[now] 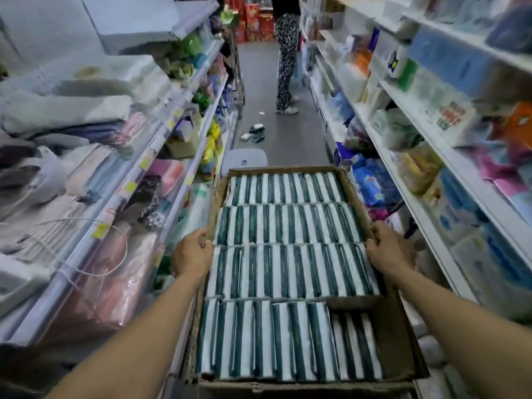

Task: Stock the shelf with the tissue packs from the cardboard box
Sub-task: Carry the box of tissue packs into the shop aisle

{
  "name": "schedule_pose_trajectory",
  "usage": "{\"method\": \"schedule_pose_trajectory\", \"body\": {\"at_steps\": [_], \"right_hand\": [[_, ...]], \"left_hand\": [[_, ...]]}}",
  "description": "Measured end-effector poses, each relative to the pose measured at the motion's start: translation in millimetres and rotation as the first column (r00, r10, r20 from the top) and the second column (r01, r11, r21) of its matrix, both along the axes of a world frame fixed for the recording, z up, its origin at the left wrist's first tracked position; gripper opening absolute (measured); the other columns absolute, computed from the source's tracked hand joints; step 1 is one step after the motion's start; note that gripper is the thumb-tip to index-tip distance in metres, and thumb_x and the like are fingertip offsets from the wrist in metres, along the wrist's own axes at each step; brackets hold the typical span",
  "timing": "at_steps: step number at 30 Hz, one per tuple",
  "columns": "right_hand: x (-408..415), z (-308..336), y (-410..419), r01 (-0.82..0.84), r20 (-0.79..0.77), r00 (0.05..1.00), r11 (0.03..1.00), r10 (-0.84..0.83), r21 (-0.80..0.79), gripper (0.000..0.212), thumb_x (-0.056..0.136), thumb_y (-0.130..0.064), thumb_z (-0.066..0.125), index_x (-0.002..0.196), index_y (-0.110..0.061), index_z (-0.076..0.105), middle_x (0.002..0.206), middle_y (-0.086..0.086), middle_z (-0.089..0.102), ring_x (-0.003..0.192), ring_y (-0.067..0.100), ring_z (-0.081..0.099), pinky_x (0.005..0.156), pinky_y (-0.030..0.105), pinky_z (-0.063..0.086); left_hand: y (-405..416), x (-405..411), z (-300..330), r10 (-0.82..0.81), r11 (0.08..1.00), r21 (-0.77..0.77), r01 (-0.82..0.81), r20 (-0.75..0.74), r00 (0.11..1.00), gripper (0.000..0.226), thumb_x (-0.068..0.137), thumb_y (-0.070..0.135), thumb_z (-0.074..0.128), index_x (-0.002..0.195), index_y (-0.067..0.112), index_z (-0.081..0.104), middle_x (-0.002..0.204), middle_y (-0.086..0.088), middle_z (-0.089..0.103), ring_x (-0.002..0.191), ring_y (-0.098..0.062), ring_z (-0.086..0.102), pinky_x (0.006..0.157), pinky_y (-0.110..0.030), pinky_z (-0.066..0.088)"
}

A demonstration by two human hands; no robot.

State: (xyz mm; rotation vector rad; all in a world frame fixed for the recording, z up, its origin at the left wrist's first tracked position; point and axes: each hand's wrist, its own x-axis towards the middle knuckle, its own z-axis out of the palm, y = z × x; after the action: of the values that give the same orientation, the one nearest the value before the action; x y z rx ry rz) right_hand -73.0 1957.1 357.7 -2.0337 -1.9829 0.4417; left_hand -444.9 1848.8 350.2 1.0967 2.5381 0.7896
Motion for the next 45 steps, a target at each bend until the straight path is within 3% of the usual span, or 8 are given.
{"method": "schedule_pose_trajectory", "body": {"at_steps": [8,17,21,23,29,35,41,45], "right_hand": [[-67,2,206,-0.112,-0.002,0.994,0.994,0.112,-0.004,0.01,0.086,-0.015,0.054,0.092,-0.017,0.046,0.092,0.014,0.063,0.078,0.034,0.056,0.062,0.034,0.034],[-170,-11,393,-0.155,-0.02,0.988,0.988,0.156,0.007,0.013,0.088,-0.016,0.053,0.1,-0.014,0.051,0.091,0.015,0.065,0.083,0.037,0.06,0.065,0.037,0.041],[-229,-29,474,-0.138,-0.013,0.99,0.99,0.139,0.006,0.013,0.089,-0.016,0.054,0.101,-0.014,0.049,0.088,0.013,0.064,0.083,0.037,0.06,0.064,0.035,0.037],[-257,-39,510,-0.11,-0.026,0.994,0.994,0.11,0.001,0.011,0.089,-0.016,0.054,0.097,-0.015,0.046,0.085,0.013,0.064,0.078,0.035,0.06,0.063,0.036,0.042],[-337,-71,608,-0.032,-0.005,0.999,0.999,0.032,-0.036,0.012,0.091,-0.019,0.052,0.094,-0.021,0.041,0.081,0.007,0.063,0.071,0.03,0.058,0.061,0.037,0.046],[-398,-119,692,-0.021,-0.036,0.999,0.999,0.019,-0.041,0.01,0.092,-0.017,0.051,0.096,-0.02,0.042,0.079,0.006,0.062,0.069,0.03,0.057,0.059,0.035,0.041],[-447,-161,754,-0.059,-0.047,0.997,0.997,0.057,-0.041,0.01,0.091,-0.016,0.051,0.098,-0.018,0.044,0.076,0.004,0.059,0.067,0.03,0.055,0.058,0.036,0.04],[-471,-183,782,-0.086,-0.041,0.996,0.994,0.083,-0.067,0.01,0.093,-0.014,0.05,0.102,-0.015,0.045,0.073,0.002,0.053,0.063,0.026,0.045,0.057,0.035,0.033]], "left_hand": [[168,-59,-2,0.07,0.997,-0.018,-0.069,0.027,0.997,0.033,0.092,0.019,0.06,0.125,0.023,0.064,0.098,-0.01,0.071,0.084,-0.028,0.063,0.063,-0.027,0.04],[348,-159,-13,0.134,0.991,-0.014,-0.133,0.058,0.989,0.034,0.091,0.018,0.059,0.123,0.024,0.065,0.09,-0.007,0.072,0.084,-0.03,0.067,0.079,-0.039,0.057],[438,-216,-26,0.112,0.993,-0.038,-0.111,0.025,0.993,0.034,0.092,0.017,0.059,0.125,0.023,0.065,0.093,-0.007,0.072,0.083,-0.026,0.063,0.072,-0.028,0.047],[481,-247,-34,0.092,0.994,-0.059,-0.091,0.024,0.995,0.034,0.092,0.017,0.059,0.125,0.022,0.065,0.097,-0.009,0.072,0.087,-0.028,0.064,0.073,-0.031,0.047],[603,-332,-63,0.058,0.99,-0.129,-0.056,0.015,0.998,0.035,0.091,0.022,0.061,0.127,0.022,0.063,0.108,-0.008,0.072,0.103,-0.03,0.064,0.086,-0.036,0.05],[699,-390,-110,0.091,0.982,-0.168,-0.091,-0.009,0.996,0.034,0.096,0.026,0.055,0.13,0.027,0.06,0.114,-0.007,0.069,0.104,-0.032,0.062,0.084,-0.039,0.049],[751,-430,-161,0.14,0.977,-0.163,-0.141,-0.022,0.99,0.036,0.095,0.023,0.057,0.131,0.027,0.059,0.112,-0.01,0.069,0.104,-0.033,0.062,0.085,-0.04,0.049],[769,-451,-190,0.154,0.973,-0.17,-0.155,-0.021,0.988,0.035,0.095,0.023,0.058,0.13,0.027,0.06,0.111,-0.009,0.071,0.101,-0.032,0.063,0.085,-0.04,0.052]]}}
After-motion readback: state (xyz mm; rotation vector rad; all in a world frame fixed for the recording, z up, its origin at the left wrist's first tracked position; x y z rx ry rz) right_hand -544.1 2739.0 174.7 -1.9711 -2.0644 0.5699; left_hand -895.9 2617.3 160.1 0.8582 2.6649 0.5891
